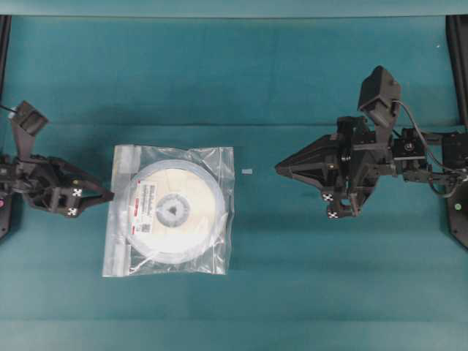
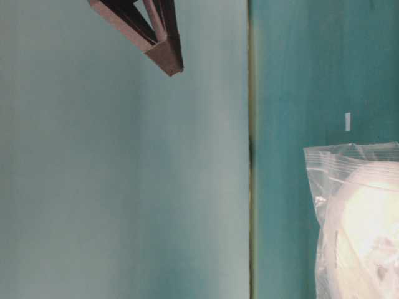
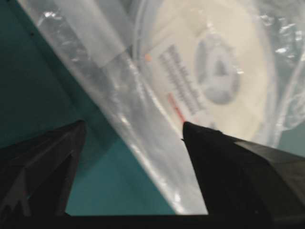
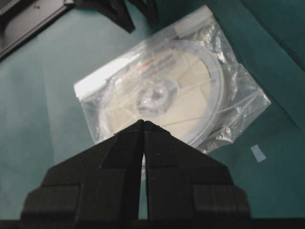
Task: Take out the reel from the clear zip bag.
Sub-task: 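Grasp the left edge of the clear bag with the left gripper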
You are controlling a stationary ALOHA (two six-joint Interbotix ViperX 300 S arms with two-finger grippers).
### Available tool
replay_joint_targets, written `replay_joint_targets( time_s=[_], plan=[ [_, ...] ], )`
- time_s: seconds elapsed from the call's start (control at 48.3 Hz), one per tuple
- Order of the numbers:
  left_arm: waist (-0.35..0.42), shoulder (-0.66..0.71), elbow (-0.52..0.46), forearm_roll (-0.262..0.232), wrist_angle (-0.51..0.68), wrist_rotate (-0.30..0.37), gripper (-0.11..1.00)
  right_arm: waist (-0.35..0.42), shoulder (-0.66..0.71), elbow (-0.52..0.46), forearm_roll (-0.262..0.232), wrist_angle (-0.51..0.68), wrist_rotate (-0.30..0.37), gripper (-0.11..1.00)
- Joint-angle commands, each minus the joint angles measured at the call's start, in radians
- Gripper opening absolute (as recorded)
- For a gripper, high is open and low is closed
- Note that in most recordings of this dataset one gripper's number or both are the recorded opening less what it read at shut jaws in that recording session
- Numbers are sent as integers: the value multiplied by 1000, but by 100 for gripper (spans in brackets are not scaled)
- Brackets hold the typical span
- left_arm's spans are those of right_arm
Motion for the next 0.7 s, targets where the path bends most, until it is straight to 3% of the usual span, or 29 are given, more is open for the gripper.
replay_joint_targets(
  time_s=[0.0, 0.269, 0.517, 0.683],
  plan=[
    [-2, 64, -21, 3, -48, 3, 91, -2, -3, -20, 2, -5, 9, 0],
    [-5, 184, -67, 3, -112, 3, 91, -2, -5, -20, 2, -5, 9, 0],
    [-18, 186, -69, 3, -112, 3, 90, -3, -5, -20, 2, -5, 8, 0],
    [-21, 184, -78, 3, -106, 3, 78, -2, -5, -18, 2, -3, 9, 0]
  ],
)
